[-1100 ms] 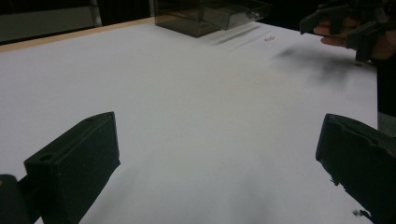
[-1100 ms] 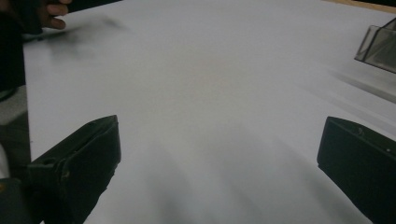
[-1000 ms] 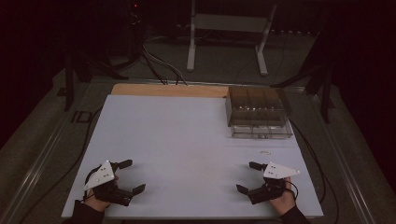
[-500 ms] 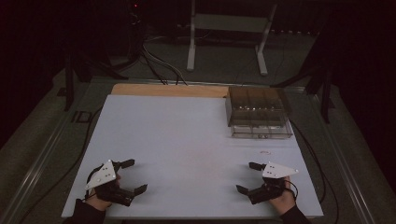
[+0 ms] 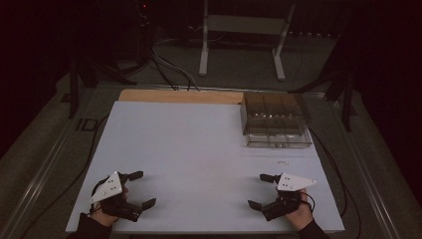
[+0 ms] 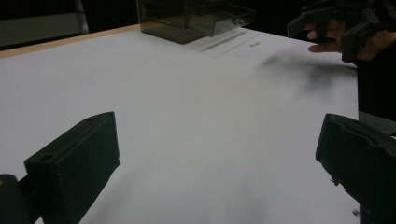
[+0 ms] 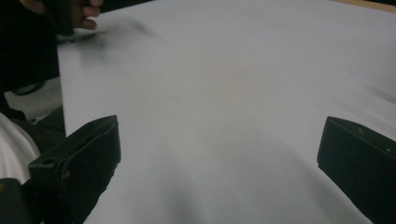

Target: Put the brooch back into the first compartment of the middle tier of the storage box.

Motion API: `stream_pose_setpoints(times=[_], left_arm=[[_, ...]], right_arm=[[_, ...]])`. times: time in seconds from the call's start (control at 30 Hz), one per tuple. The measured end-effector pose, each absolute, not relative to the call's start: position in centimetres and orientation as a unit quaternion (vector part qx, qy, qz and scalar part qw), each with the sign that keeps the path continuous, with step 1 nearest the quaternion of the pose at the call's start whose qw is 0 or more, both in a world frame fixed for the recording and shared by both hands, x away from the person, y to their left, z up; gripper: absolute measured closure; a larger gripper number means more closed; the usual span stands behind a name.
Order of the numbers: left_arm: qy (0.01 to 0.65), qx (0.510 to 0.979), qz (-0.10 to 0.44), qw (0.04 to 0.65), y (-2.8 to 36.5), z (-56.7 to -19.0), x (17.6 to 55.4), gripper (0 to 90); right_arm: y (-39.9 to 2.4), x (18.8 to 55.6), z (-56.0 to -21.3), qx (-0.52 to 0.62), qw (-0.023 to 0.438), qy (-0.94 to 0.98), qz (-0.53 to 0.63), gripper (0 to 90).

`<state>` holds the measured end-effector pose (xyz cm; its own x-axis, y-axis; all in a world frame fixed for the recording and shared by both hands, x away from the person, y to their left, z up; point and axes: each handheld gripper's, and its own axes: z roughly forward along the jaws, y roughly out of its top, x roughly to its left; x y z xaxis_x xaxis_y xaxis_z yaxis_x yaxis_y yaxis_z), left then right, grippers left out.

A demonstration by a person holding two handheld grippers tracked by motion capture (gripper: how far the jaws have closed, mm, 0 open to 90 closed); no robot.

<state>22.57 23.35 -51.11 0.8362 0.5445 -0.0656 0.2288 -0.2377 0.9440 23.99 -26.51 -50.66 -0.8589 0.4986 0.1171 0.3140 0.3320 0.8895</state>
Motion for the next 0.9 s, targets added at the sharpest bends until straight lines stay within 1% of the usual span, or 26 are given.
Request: stream_pose_setpoints(times=[0.23, 0.5, 0.63, 0.9], left_arm=[[0.254, 0.772, 0.139, 0.566, 23.5, -51.1, 22.7, 0.3], [0.255, 0.771, 0.138, 0.567, 23.5, -51.1, 22.7, 0.3], [0.257, 0.77, 0.138, 0.567, 23.5, -51.1, 22.8, 0.3], [0.254, 0.772, 0.136, 0.566, 23.3, -51.2, 22.8, 0.3]], right_arm=[[-25.8, 23.9, -49.9, 0.241, 0.086, 0.808, 0.531, 0.0], [-25.6, 23.9, -49.0, 0.242, 0.095, 0.802, 0.538, 0.0], [-25.9, 24.1, -48.8, 0.25, 0.101, 0.798, 0.54, 0.0], [-26.8, 24.7, -47.5, 0.26, 0.13, 0.783, 0.55, 0.0]])
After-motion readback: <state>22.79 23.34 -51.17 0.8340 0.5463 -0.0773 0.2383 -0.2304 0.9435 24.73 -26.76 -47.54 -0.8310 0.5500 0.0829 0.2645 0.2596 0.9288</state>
